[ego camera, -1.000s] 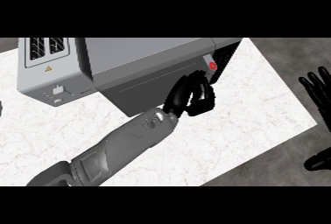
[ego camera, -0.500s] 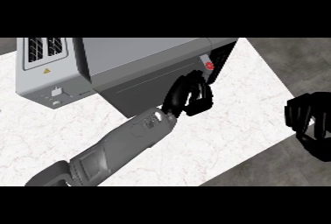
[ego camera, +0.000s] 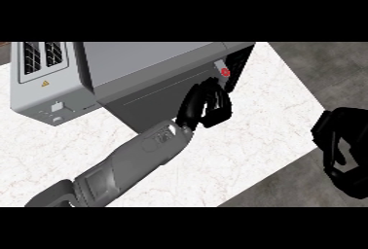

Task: Pick up the milk, place it into the microwave and close the microwave

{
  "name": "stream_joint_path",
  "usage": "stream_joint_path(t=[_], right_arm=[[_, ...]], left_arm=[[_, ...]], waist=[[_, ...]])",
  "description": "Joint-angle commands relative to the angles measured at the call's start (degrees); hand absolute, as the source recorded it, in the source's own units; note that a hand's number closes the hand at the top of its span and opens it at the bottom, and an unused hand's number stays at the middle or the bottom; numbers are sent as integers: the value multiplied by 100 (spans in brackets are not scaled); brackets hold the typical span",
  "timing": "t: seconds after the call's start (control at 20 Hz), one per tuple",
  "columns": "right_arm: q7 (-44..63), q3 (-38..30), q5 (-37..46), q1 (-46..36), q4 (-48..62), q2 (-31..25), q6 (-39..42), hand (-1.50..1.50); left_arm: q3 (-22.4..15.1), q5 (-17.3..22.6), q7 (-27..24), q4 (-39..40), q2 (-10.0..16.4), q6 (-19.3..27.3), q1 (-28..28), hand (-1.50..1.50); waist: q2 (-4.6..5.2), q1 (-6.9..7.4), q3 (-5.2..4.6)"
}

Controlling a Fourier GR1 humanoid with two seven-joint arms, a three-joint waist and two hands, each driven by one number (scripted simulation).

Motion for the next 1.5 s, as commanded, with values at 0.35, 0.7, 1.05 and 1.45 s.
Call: stream_joint_path(t=[0.35, 0.7, 1.05, 1.45], right_arm=[[-24, 308, -131, 62, -528, 4, 341, 150], [392, 700, -97, 270, -748, -239, 566, 150], [584, 1077, -273, 682, -1035, -55, 414, 150], [630, 1257, -235, 1188, -1568, 206, -28, 150]], left_arm=[[58, 88, -204, 34, -300, 74, -645, 150], [314, 431, 47, 354, -304, 659, -449, 150], [1618, 1843, -38, -282, -319, 16, 181, 150], [1626, 2377, -214, 89, -309, -907, 343, 150]], waist=[[17, -246, 7], [61, -57, -11], [137, 291, -96], [37, 576, -81]])
